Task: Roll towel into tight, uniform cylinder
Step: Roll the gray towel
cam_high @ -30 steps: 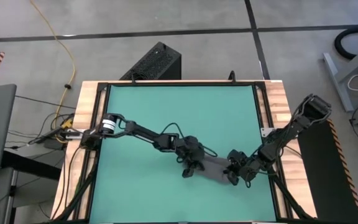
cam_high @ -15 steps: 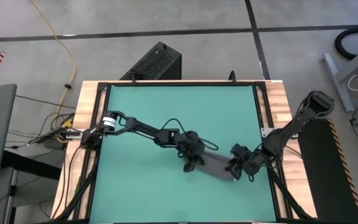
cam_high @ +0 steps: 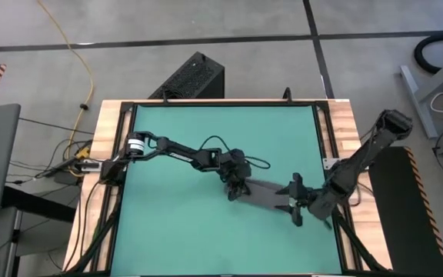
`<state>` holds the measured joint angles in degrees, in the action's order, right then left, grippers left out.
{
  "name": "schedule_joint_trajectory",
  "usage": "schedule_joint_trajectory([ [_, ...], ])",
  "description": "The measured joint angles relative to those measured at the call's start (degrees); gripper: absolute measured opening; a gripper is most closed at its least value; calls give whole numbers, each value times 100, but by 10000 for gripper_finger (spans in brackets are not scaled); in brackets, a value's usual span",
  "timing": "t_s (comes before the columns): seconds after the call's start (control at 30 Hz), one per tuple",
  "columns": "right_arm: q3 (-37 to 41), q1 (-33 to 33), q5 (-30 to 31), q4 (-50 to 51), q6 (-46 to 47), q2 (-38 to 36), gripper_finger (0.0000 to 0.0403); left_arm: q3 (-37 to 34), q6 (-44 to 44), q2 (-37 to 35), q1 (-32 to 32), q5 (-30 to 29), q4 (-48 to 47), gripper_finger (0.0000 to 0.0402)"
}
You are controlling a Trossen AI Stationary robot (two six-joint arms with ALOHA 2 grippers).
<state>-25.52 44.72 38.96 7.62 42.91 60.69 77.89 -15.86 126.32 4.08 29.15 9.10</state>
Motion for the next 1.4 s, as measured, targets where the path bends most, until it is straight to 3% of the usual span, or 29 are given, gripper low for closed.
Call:
schedule_joint_trajectory([
  [0.27, 7, -24, 417, 42, -246, 1328, 273, -2, -574, 2, 214, 584, -366, 0],
  [0.5, -4, -175, 474, 67, -105, 2014, 273, 0, -908, 2, 264, 919, -394, 0],
  [0.73, 61, -161, 464, -36, 255, 2565, 273, -4, -1319, -55, 469, 1622, -256, 0],
  [1.13, 125, -234, 10, 238, -57, 2014, 273, -15, -1483, -319, 671, 1586, -475, 0],
  [1.4, 125, -1079, -1329, 594, -705, 1378, 273, -17, -694, -741, 644, 1114, -1126, 0],
])
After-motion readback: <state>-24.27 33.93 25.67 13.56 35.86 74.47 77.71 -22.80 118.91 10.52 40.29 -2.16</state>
